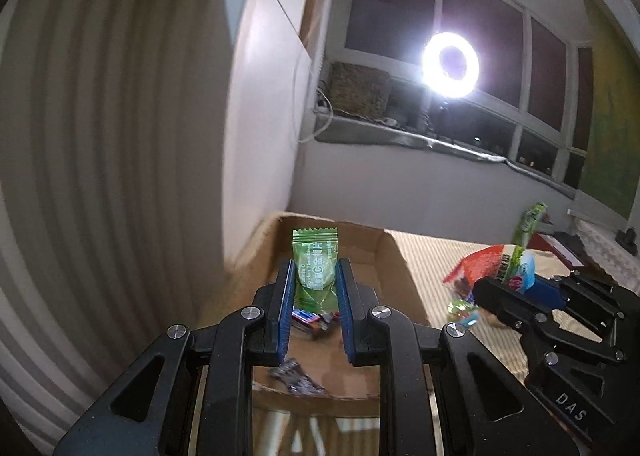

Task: Organize snacks
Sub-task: 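Carry the green candy pack and blue pouch over the box and open both tools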

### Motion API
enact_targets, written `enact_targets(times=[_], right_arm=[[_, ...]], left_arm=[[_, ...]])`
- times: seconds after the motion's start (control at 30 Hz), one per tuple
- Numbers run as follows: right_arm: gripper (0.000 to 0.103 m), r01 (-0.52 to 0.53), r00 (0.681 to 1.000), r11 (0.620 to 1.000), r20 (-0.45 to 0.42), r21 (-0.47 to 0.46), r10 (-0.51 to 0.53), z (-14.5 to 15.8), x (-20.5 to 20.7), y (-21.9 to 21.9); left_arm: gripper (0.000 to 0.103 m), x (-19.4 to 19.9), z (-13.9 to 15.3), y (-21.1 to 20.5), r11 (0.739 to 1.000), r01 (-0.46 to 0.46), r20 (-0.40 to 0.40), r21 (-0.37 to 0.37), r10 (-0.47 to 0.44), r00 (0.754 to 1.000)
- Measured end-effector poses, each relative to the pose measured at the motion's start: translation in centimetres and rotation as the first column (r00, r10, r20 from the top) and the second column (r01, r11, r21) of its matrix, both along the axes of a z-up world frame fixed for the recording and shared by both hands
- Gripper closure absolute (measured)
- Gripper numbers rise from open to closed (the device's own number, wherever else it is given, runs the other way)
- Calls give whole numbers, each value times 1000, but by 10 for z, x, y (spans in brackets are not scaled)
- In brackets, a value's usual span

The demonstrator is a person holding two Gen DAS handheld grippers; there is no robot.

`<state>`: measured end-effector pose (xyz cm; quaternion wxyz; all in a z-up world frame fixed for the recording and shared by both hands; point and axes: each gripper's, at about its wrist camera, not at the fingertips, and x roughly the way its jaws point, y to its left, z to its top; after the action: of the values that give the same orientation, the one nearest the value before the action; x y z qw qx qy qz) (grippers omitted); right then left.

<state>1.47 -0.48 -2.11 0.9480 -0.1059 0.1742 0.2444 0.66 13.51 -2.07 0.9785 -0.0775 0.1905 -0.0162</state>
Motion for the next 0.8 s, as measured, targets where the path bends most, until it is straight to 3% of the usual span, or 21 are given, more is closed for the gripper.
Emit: enact_targets(times=[0.43,0.47,0.5,0.53,0.57,0.6,0.67,0.8], right_arm=[[76,-55,989,998,-137,-19,52,-47,53,27],[64,-52,989,998,-137,-20,49,-50,54,27],[44,-50,990,999,-136,-18,47,-53,56,28],[35,-45,990,999,-131,-14,42,-55,58,27],[30,-40,991,999,-126,-12,39,-56,59,27],[30,-38,992,999,-118,-9,36,-56,59,26],[30,-36,993,999,-113,-12,35,-56,58,25],[30,-38,994,999,-102,-10,37,-52,57,31]], left_arm=[[84,28,-27,1,1000,5,-80,3,-5,997],[81,30,-29,2,1000,6,-90,2,-5,996],[78,33,-32,3,1000,6,-100,-4,-6,995],[74,35,-35,4,1000,-4,-109,-5,3,994],[62,36,-36,6,1000,-13,-113,-8,12,993],[48,35,-35,6,1000,-19,-111,-11,17,994],[38,32,-33,10,999,-39,-97,-15,38,995],[33,31,-29,21,998,-64,-92,-27,62,994]])
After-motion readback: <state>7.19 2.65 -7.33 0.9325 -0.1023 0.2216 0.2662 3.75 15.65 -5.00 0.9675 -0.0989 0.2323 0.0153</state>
